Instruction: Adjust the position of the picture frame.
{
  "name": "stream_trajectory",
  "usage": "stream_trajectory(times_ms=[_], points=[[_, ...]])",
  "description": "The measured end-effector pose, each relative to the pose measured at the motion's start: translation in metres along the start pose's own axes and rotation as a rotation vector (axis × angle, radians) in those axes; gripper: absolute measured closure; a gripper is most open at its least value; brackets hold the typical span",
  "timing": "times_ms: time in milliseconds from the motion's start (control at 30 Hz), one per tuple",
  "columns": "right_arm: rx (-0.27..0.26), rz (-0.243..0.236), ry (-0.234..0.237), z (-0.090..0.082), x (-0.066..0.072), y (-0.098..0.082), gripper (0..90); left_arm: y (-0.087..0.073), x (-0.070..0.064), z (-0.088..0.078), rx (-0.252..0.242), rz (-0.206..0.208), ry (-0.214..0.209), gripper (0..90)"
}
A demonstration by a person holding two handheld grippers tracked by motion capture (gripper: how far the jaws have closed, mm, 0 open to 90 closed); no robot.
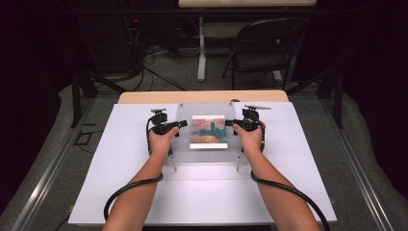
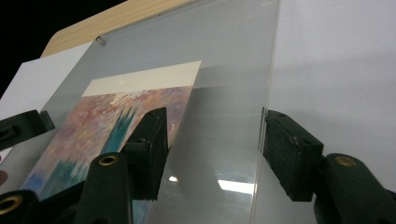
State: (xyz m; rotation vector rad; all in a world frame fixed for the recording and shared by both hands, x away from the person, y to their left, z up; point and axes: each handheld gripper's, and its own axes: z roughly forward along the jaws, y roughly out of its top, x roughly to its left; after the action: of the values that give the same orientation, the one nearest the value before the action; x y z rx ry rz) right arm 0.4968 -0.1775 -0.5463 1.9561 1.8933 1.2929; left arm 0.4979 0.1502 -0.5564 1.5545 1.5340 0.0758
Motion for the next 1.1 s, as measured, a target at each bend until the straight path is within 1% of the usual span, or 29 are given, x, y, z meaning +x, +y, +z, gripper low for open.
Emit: stream_trajectory(times_ms=[33, 67, 100, 233, 433, 500, 533, 600, 667, 700, 733, 800, 833, 867, 933, 1000, 1033, 1067, 1100], points=[[-0.012, 0.015, 0.001, 0.0, 0.0, 0.0, 43.9, 0.0, 0.0, 0.0, -0.002, -0.001, -0.001, 41.6], [-0.018, 0.018, -0.006, 0.0, 0.001, -0.001, 44.6, -0.001, 0.0, 0.0, -0.006, -0.006, -0.002, 41.6], [-0.012, 0.02, -0.005, -0.001, 0.001, 0.0, 44.7, -0.001, 0.001, 0.0, -0.009, -0.008, -0.003, 42.1], [-0.014, 0.019, -0.005, -0.001, 0.001, 0.0, 44.7, -0.002, 0.002, 0.0, -0.02, -0.007, -0.01, 42.5], [-0.012, 0.019, -0.005, -0.001, 0.0, 0.0, 44.8, -0.001, 0.002, -0.001, -0.025, -0.02, -0.019, 44.8], [-0.014, 0.016, -0.002, -0.002, 0.0, 0.0, 44.9, -0.001, 0.002, -0.002, -0.032, -0.015, -0.024, 45.1], [-0.027, 0.014, 0.0, -0.002, 0.0, 0.0, 45.1, -0.001, 0.003, -0.002, -0.035, -0.017, -0.028, 45.4], [-0.025, 0.021, 0.003, -0.003, 0.0, 0.0, 45.3, -0.001, 0.003, -0.004, -0.041, -0.03, -0.034, 46.9], [-0.029, 0.007, 0.004, -0.004, 0.0, 0.0, 45.4, -0.001, 0.003, -0.005, -0.049, -0.032, -0.038, 47.8], [-0.035, 0.008, 0.003, -0.005, 0.001, 0.001, 45.4, -0.001, 0.003, -0.005, -0.053, -0.035, -0.038, 48.0], [-0.026, 0.004, 0.002, -0.006, 0.001, 0.001, 45.4, -0.001, 0.003, -0.006, -0.053, -0.031, -0.039, 48.1], [-0.04, -0.004, 0.005, -0.007, 0.003, 0.001, 45.4, 0.0, 0.001, -0.008, -0.061, -0.026, -0.041, 48.4], [-0.042, -0.016, 0.004, -0.008, 0.003, 0.001, 45.4, 0.0, 0.001, -0.009, -0.065, -0.027, -0.041, 48.5], [-0.055, -0.006, 0.009, -0.009, 0.004, 0.001, 45.4, 0.0, 0.0, -0.009, -0.069, -0.022, -0.041, 48.6], [-0.059, -0.015, 0.01, -0.011, 0.005, 0.0, 45.4, 0.001, -0.002, -0.012, -0.075, -0.016, -0.042, 48.7], [-0.076, -0.03, 0.014, -0.013, 0.006, 0.0, 45.5, 0.002, -0.002, -0.015, -0.079, -0.015, -0.048, 49.4], [-0.082, -0.03, 0.016, -0.015, 0.007, 0.0, 45.5, 0.002, -0.003, -0.016, -0.08, -0.013, -0.05, 50.0], [-0.076, -0.036, 0.013, -0.017, 0.008, 0.001, 45.5, 0.003, -0.003, -0.017, -0.083, -0.011, -0.051, 50.2], [-0.087, -0.041, 0.015, -0.018, 0.009, 0.001, 45.5, 0.003, -0.004, -0.019, -0.083, -0.006, -0.052, 50.3]])
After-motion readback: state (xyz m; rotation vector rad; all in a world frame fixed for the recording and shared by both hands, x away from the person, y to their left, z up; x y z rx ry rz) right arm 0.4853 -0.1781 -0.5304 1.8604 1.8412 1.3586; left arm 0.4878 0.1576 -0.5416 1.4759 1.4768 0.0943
